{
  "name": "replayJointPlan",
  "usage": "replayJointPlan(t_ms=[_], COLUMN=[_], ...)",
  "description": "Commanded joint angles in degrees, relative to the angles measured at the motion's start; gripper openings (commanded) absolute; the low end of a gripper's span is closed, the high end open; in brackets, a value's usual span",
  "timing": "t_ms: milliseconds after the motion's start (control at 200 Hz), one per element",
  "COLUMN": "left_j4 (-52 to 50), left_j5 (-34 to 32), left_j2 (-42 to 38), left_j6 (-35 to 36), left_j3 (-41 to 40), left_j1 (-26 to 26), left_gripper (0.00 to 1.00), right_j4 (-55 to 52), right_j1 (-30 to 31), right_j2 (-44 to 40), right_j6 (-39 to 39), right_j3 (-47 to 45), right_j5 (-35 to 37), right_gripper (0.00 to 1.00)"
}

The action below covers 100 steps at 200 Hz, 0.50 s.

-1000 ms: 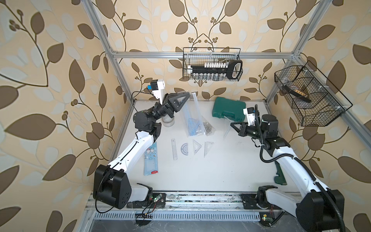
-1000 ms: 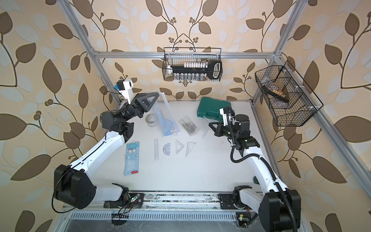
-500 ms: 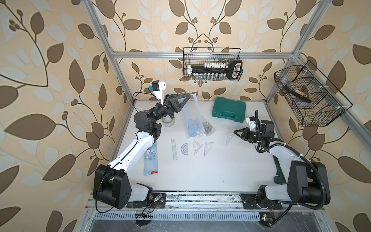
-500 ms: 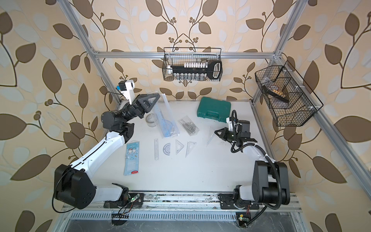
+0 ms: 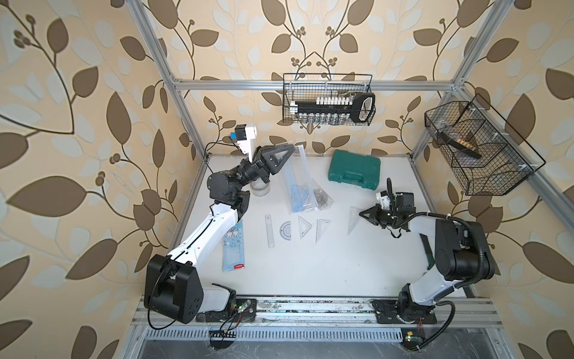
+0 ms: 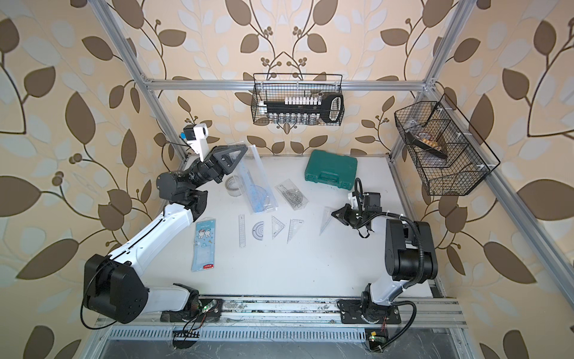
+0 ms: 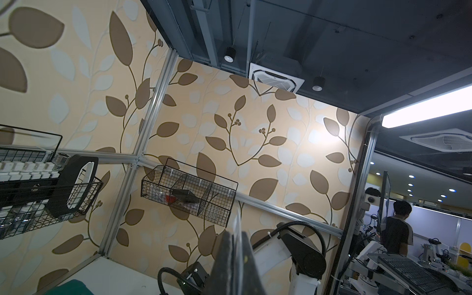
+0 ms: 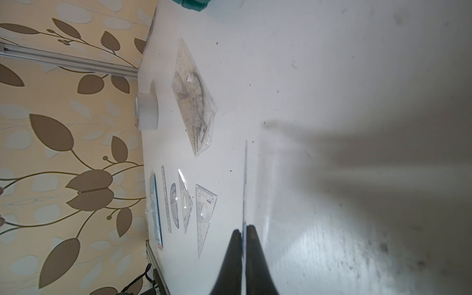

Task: Open the ruler set and take out the ruler
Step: Place the ruler at the center of the board.

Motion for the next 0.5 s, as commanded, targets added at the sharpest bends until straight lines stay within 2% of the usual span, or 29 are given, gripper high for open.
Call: replayJointPlan(t_ms=[0,150,230,295,365,425,495], left_j4=[3.8,3.8,3.8,3.6,3.6,3.9,4.4], left_j5=[0.8,0.9,0.9,0.9,0.9,0.9,0.8], left_j2=[-1.0,-0.9,-1.0,-1.1,-0.8,-0.5,-0.1], left_j6=[-1.2,-1.4,-1.4,-1.4,-1.5,-1.8,-2.2], left_j3=[0.0,-0.1,0.0,-0.1,0.0,0.1,0.3], left_j1=[0.7,0.7,0.7,0.7,0.6,0.6,0.6], left_gripper=[0.00,0.00,0.00,0.00,0.00,0.00,0.00], right_j4=[-0.8,-2.8,-4.3,-6.0,-5.5,-6.1,-7.3], right_j1=[-0.4,-0.6,-0.5,-0.2,1.2,4.0,8.4], right_j2=[1.2,-0.8,-5.7,-11.1,-18.1,-22.6,-25.1], right_j6=[-1.1,-1.7,-2.2,-3.4,-3.8,-5.4,-8.0], right_j3=[1.1,1.6,1.6,2.2,3.1,5.6,10.0], right_j5=[2.4,4.5,6.7,7.4,6.0,4.1,0.7], right_gripper=[0.13,0.27,0.36,0.39,0.38,0.33,0.21])
